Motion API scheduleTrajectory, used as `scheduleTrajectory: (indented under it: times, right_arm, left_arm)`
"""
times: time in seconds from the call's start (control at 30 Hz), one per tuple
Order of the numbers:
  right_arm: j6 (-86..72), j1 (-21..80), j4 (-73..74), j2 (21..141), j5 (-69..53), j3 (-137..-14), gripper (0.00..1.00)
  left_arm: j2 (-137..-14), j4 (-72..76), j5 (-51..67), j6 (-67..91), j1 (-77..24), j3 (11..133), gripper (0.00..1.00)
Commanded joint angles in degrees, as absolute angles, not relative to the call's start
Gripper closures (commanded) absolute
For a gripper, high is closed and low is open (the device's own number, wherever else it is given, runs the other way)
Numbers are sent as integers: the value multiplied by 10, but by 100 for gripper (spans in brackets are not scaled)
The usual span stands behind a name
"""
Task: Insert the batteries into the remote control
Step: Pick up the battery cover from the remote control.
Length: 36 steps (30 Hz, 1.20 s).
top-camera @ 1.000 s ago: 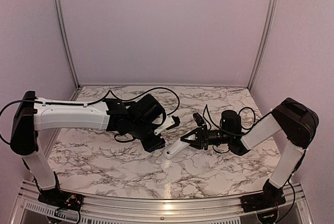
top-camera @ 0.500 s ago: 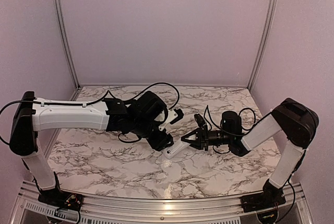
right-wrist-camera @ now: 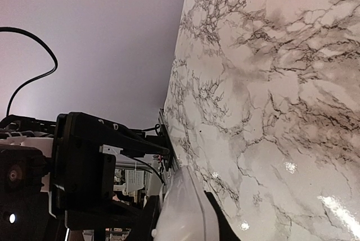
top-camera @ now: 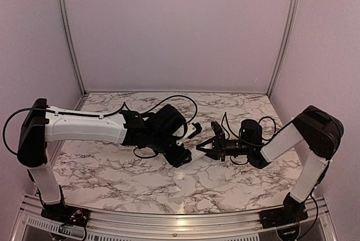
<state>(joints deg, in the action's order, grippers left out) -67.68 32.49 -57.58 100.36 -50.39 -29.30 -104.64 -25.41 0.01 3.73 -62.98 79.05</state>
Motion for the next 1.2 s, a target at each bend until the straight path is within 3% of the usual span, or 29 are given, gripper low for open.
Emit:
scheduleTrajectory:
  times: [0.0,0.7,1.17]
  right_arm:
    - [-688,320,-608,1011,-506,-291,100]
    - [-688,320,-609,1013,-509,-290,100]
    - [-678,316,-596,1011,-499,-291,100]
  left_arm:
    - [-1067,-259,7,33,-639,812,38]
    - [-1064,-291,-18,12,-641,816,68]
    - [-1061,-322,-11,8,-641,817,75]
